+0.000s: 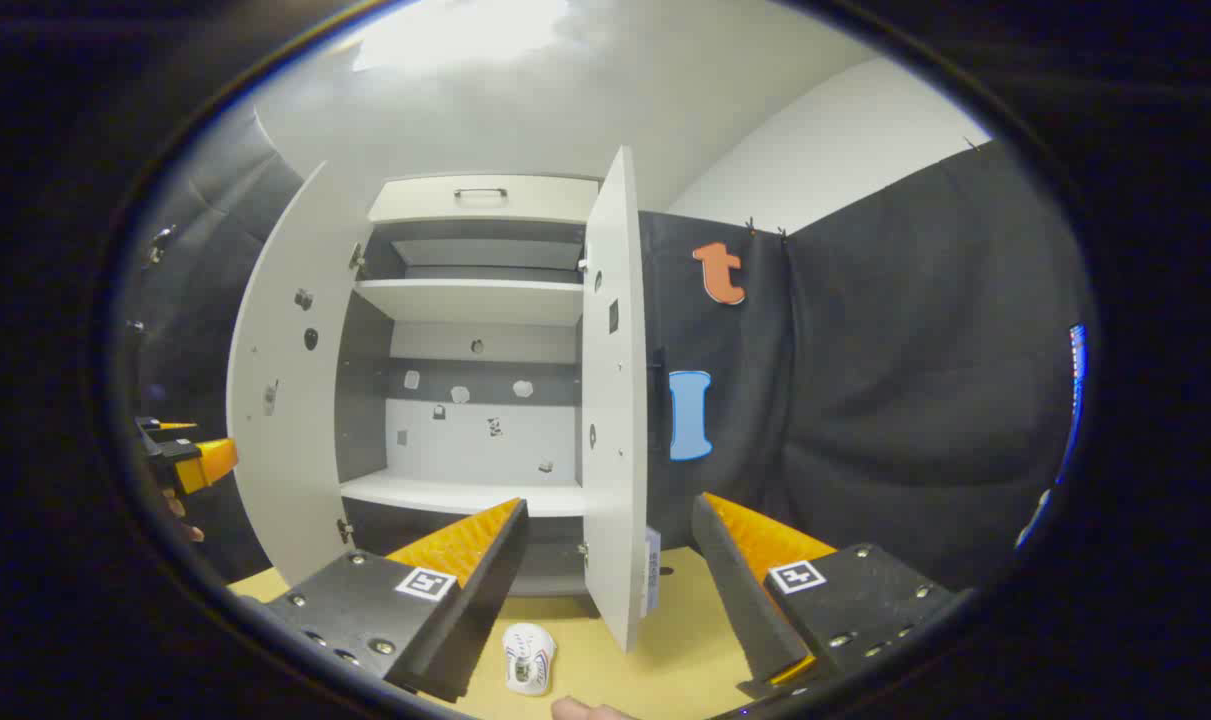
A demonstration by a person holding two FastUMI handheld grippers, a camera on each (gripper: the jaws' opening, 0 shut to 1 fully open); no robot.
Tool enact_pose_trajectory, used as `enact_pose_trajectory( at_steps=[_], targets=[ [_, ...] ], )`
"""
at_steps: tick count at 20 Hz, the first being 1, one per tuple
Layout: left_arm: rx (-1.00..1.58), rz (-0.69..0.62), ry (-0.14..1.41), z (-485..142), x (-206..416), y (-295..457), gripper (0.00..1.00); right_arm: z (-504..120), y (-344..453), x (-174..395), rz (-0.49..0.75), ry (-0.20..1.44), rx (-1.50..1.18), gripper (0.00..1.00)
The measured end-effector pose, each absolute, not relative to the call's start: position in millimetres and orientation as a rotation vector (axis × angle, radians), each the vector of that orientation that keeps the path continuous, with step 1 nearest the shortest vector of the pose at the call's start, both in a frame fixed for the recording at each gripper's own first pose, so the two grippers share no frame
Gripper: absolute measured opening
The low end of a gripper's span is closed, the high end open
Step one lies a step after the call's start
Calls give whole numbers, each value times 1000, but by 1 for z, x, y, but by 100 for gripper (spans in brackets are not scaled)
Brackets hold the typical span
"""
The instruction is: Grab one shoe with the right hand and put it into the shoe cabinet, grab the other shoe with the left hand and put it into the shoe cabinet; then close the right door with the right hand and the left door with the left hand.
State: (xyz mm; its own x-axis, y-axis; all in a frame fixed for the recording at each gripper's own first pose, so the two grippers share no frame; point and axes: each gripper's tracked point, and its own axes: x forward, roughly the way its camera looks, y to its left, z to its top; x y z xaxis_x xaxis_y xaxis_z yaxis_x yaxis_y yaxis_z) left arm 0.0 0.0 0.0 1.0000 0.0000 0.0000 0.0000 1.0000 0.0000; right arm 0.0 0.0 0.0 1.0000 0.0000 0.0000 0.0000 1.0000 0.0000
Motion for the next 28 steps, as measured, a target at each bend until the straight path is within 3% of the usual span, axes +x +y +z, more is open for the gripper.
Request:
enact_pose_trajectory(
  at_steps=[19,24,27,28],
  targets=[
    [22,53,-2,-11,-2,12,97,-17,12,-6,54,4,-46,98],
    [-1,25,22,-23,-1,11,98,-49,13,6,20,45,-123,98],
    [-19,17,27,-28,-3,12,98,-85,34,15,63,96,-128,100],
    [-22,19,24,-28,-2,13,98,-99,42,18,82,117,-120,94]
  ],
)
